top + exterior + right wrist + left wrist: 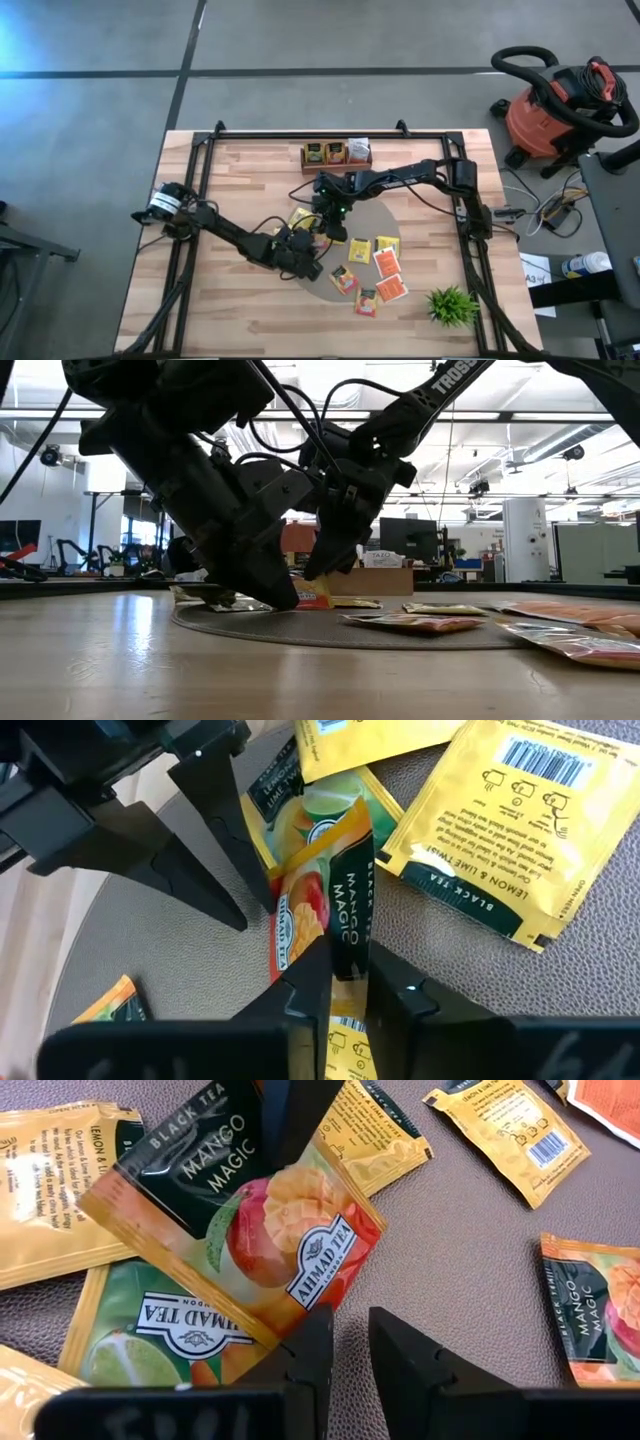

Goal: Pick & Place Tea
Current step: Put the top orange tea bag into the middle compartment of the wooden organizer

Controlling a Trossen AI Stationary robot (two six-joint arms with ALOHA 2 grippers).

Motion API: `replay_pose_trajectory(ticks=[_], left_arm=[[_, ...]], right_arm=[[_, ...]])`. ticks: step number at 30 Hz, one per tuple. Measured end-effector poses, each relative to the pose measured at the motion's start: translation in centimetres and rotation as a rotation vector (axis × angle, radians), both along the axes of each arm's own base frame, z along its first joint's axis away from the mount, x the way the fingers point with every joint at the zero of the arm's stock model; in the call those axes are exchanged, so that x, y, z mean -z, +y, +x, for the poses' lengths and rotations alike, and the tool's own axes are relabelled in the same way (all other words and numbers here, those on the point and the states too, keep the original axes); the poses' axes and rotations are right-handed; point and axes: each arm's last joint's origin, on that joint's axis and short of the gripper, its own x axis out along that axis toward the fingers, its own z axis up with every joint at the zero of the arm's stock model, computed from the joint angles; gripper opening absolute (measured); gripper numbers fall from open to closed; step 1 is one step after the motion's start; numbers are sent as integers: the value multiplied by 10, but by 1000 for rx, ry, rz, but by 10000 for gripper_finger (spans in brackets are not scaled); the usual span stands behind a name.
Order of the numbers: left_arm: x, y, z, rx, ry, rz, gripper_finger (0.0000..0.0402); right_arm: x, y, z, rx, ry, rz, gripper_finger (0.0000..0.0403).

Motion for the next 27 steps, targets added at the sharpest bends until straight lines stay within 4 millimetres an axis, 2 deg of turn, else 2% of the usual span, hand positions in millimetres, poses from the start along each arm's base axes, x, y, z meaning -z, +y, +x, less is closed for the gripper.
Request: replay_pose_trajectory(ticks=[7,12,16,20,24,27], left_arm=[[0,0,0,-6,-3,10,71],[-14,-4,-1,-31,-47,65,71],[-56,-5,-4,-83,-184,130,71],[-94,-1,-18,-126,-282,194,71],[-133,5,-36,-214,-397,263,71],[-157,9,-51,-273,-460,315,71]], right_arm=[[-12,-1,-1,1,-33,-59,10],[-35,-2,-5,30,-75,-140,8],[-73,-7,-15,65,-164,-218,8],[-112,-13,-32,151,-222,-374,8],[-152,-22,-60,242,-295,-505,8],[-167,-34,-81,289,-305,-564,8]])
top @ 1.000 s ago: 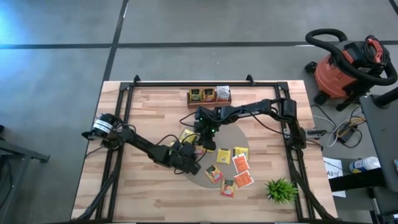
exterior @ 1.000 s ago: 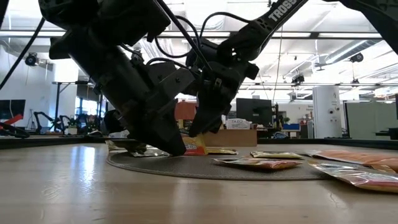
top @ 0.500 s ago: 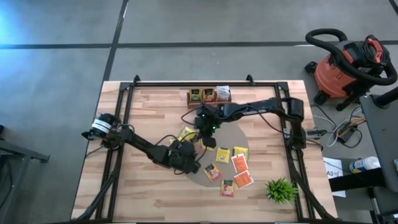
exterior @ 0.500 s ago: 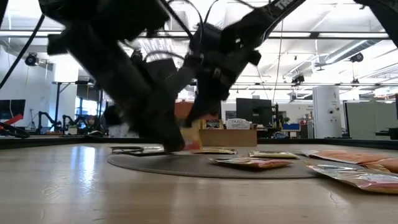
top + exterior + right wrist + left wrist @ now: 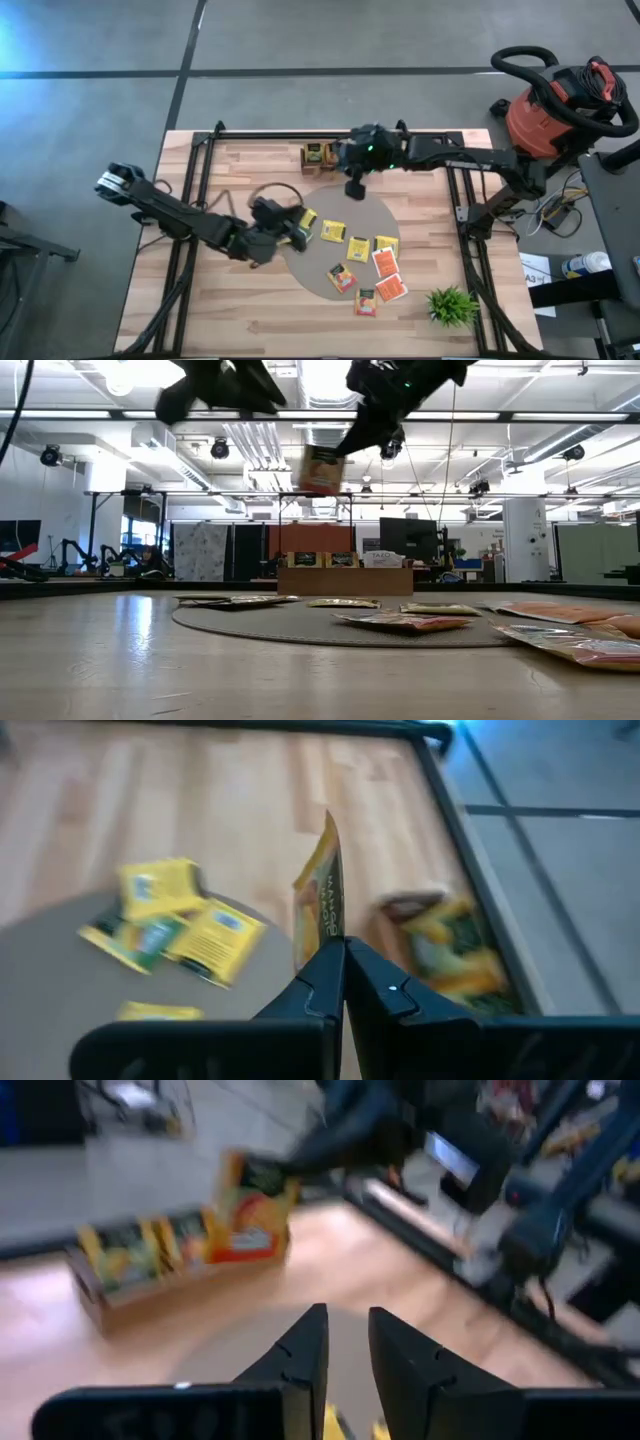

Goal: Pick & Place Tea
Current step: Put the top orange tea bag into the middle compartment of the wooden organizer

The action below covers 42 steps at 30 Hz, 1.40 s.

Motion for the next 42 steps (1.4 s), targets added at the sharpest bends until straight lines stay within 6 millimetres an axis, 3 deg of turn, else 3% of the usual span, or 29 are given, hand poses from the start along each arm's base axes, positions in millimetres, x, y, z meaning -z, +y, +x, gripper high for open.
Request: replay_pose_trajectory(ticks=[7,15,22,32,42], left_arm=[[-40,16,-28,-41,-51,79,71],[-64,48,-44,-114,-18,170,71],[-66,76,-41,-58,29,187,71],[-65,111,-40,-189,41,179,71],[-65,122,-41,-237,42,175,71]], right_arm=[[7,-49,-17,20,48,-57,8],[54,-106,-15,63,126,37,8],[68,-123,-9,60,112,20,8],[84,-140,-15,29,135,24,8],[105,-149,-15,-5,179,37,8]])
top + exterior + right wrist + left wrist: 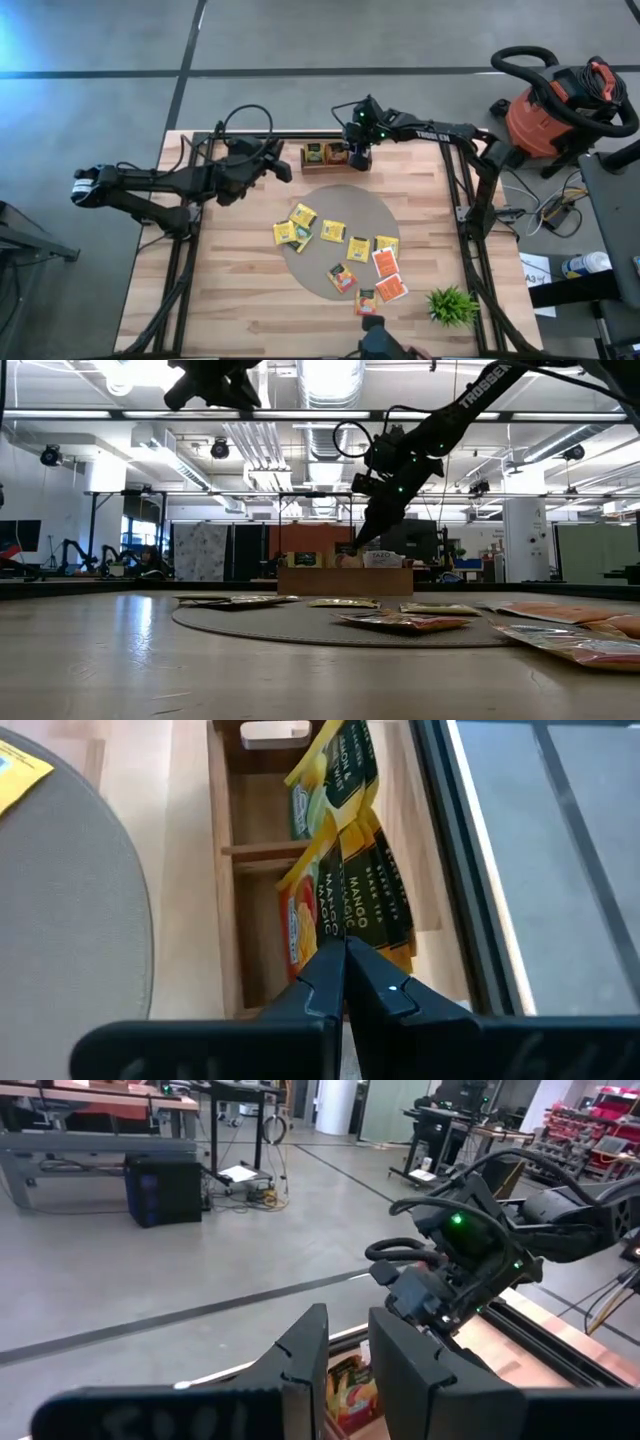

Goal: Pick & Place Tea
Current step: Put the top orange tea bag into the middle compartment of the wooden organizer, then put the top white tea bag into the right compartment of the wooden organizer

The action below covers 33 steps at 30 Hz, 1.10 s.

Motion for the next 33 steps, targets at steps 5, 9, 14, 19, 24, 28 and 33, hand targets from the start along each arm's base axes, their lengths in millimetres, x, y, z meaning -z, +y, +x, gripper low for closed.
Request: replay_pose_trajectory(ticks=[5,9,14,19,24,28,33], left_arm=[[0,2,0,-6,0,0,71],[0,2,0,-7,-1,0,71],[0,1,0,6,-3,-5,71],[0,1,0,21,-5,-9,71],[0,1,1,34,-6,-13,71],[0,1,1,39,-6,-14,71],[0,0,2,78,-6,-23,71]], right_arm=[[0,0,0,-29,2,-28,8],[0,0,0,-34,2,-28,8],[0,1,2,-60,-9,-31,8],[1,1,1,-63,-9,-28,23],[1,1,2,-58,-11,-35,75],[-4,0,4,-37,-32,-30,116],[-33,-3,7,54,-113,6,141]])
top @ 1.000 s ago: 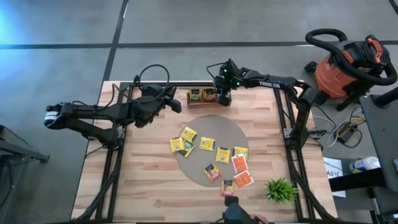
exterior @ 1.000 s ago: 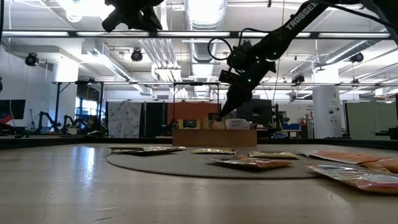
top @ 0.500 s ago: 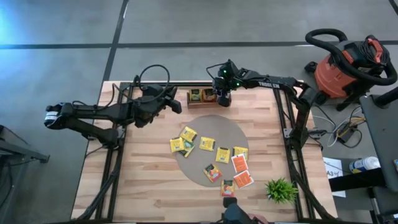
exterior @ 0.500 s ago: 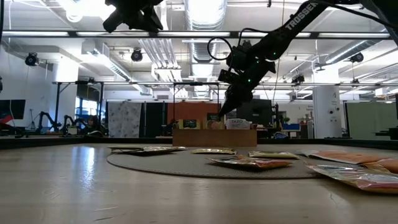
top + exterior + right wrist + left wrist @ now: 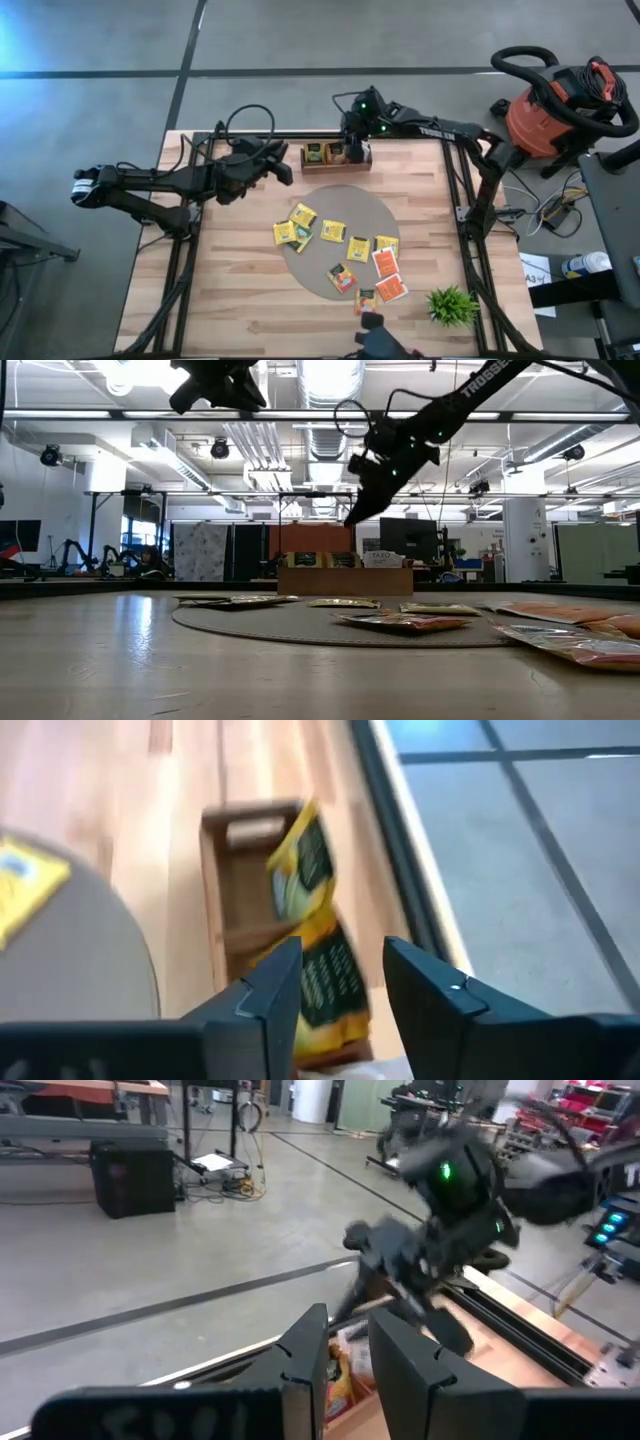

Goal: Pick & Place Tea
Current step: Put the top white tea bag into the right compartment of the wooden organizer

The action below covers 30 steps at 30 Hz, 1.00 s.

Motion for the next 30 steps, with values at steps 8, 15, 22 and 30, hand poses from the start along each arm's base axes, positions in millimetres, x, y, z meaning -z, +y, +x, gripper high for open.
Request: replay_pose_trajectory(ticks=[8,15,22,30], left_arm=[[3,0,0,11,36,-4,71],[8,0,-2,11,98,-6,71],[24,0,-2,18,169,15,71],[36,-2,-1,109,183,-23,71]], right_arm=[[-41,7,-2,97,-48,109,146],[-25,29,-13,187,163,352,129],[-23,93,-7,102,337,438,104],[-33,170,-9,72,310,314,80]])
